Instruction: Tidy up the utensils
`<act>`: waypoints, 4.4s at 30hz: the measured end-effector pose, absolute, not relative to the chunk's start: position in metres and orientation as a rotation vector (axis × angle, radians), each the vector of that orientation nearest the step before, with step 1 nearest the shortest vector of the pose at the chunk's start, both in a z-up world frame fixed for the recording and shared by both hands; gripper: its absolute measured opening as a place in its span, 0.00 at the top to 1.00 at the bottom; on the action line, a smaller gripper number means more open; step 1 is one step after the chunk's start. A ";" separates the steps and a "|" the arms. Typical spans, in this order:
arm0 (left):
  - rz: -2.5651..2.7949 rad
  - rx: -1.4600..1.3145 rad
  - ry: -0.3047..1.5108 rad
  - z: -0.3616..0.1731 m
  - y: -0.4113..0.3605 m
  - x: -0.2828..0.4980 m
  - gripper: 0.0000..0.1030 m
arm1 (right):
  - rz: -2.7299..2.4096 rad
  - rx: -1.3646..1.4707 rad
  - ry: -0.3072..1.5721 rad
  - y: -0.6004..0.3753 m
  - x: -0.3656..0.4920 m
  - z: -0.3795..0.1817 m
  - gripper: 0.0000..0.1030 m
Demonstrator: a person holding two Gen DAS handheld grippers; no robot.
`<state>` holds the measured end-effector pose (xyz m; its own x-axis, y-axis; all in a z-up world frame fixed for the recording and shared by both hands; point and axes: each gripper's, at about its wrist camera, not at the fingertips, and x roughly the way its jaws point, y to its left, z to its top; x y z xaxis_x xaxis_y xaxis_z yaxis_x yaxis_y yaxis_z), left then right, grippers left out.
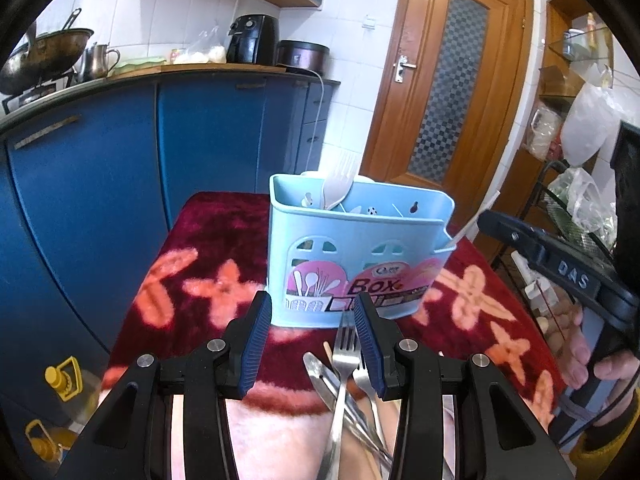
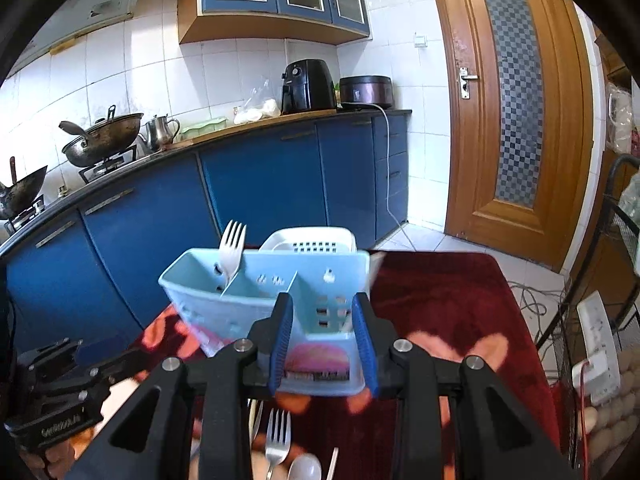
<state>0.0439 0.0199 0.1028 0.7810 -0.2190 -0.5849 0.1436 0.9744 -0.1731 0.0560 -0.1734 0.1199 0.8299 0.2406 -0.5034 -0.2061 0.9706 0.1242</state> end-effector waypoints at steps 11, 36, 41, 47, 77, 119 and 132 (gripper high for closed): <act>-0.213 -0.118 0.728 0.085 0.022 0.030 0.57 | 0.254 0.098 0.721 -0.185 0.021 0.079 0.67; -0.269 -0.044 0.869 0.026 -0.029 0.093 0.57 | 0.253 0.139 0.868 -0.210 0.014 0.025 0.67; -0.279 -0.051 0.870 0.023 -0.039 0.104 0.57 | 0.255 0.146 0.874 -0.212 0.015 0.022 0.67; -0.251 -0.038 0.861 0.017 -0.046 0.114 0.57 | 0.258 0.155 0.877 -0.214 0.015 0.019 0.67; -0.257 -0.166 0.900 0.011 0.003 0.094 0.75 | 0.321 0.131 0.878 -0.193 0.019 0.025 0.67; -0.378 -0.256 0.872 0.012 0.018 0.082 0.98 | 0.304 0.119 0.871 -0.191 0.016 0.026 0.67; -0.324 -0.250 0.733 0.056 0.043 0.047 0.99 | 0.366 0.073 0.856 -0.164 0.013 0.035 0.67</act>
